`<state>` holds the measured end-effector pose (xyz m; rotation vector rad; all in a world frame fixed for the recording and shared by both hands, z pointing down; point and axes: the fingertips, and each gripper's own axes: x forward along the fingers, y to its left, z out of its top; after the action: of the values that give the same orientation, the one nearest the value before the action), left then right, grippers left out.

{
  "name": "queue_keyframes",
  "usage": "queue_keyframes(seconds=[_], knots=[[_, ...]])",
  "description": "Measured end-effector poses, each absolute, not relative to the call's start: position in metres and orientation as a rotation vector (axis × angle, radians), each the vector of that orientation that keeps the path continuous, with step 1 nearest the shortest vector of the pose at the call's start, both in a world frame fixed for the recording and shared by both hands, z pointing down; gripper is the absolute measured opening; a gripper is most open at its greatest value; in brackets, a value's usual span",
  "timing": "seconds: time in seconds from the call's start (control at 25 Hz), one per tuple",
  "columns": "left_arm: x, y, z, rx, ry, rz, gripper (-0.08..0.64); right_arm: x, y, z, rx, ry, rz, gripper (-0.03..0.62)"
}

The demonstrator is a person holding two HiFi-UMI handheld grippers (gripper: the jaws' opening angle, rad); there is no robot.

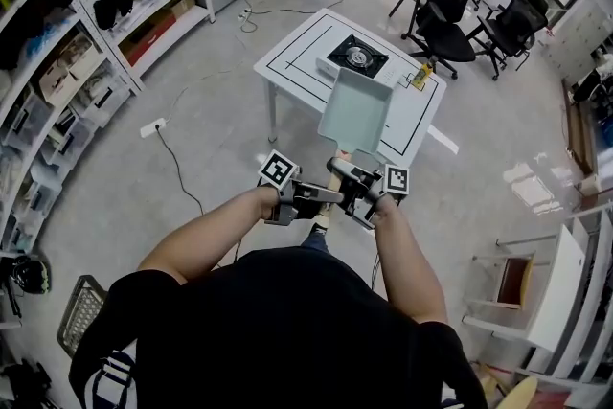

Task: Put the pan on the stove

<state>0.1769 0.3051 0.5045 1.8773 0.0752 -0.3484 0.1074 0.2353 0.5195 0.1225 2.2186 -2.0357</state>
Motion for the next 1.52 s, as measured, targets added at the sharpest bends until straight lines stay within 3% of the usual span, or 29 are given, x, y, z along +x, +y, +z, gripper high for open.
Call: queue_keyframes(seconds=[1.52], knots=[[0.182,0.108,0.531,1.804,-0.018,-0.39,0.124,0.106,0.046,0.551,0.212,2.171,-2.184,0.138]])
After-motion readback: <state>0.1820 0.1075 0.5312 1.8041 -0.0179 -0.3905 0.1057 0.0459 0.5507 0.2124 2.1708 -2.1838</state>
